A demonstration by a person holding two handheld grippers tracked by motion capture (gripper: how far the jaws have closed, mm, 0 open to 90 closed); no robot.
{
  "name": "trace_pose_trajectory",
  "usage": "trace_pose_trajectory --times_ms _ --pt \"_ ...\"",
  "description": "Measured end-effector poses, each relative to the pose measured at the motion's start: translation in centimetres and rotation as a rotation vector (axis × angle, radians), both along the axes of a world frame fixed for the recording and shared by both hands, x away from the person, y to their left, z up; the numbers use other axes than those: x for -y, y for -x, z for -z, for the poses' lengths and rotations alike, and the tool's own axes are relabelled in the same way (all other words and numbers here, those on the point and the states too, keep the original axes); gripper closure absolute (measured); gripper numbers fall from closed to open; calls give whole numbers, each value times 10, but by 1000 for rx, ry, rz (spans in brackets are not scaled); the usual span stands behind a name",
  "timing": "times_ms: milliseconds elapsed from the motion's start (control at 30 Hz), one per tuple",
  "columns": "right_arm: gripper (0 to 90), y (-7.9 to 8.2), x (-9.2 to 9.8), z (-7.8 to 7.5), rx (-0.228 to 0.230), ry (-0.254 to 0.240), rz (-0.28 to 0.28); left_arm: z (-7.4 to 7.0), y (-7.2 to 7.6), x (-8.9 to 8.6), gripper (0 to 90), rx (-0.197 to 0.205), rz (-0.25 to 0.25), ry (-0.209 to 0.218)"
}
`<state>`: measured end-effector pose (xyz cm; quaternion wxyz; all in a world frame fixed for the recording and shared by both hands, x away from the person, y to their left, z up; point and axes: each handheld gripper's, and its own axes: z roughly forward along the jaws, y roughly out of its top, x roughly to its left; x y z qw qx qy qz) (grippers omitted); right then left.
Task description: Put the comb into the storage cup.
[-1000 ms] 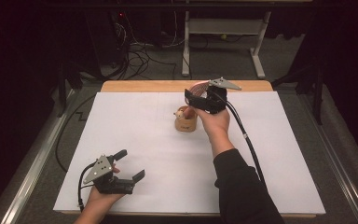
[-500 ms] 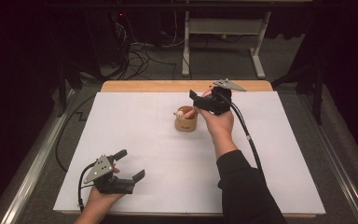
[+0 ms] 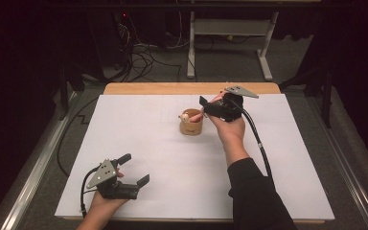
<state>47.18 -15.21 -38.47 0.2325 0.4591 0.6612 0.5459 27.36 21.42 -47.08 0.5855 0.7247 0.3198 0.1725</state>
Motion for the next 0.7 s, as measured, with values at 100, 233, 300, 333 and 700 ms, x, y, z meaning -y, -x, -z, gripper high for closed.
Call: trace_pose_trajectory --times_ms 100,233,300,333,700 --pt "108 1 3 1 2 0 2 0 0 0 0 2 1 -5" --pt "98 2 6 2 -2 -4 0 0 0 0 0 3 1 -10" --pt "94 3 8 3 2 -3 -1 0 0 1 0 4 1 -14" --pt "93 3 8 3 2 -1 -2 0 0 1 0 4 1 -14" --pt "47 6 11 6 -10 32 -7 0 0 1 0 4 2 -13"
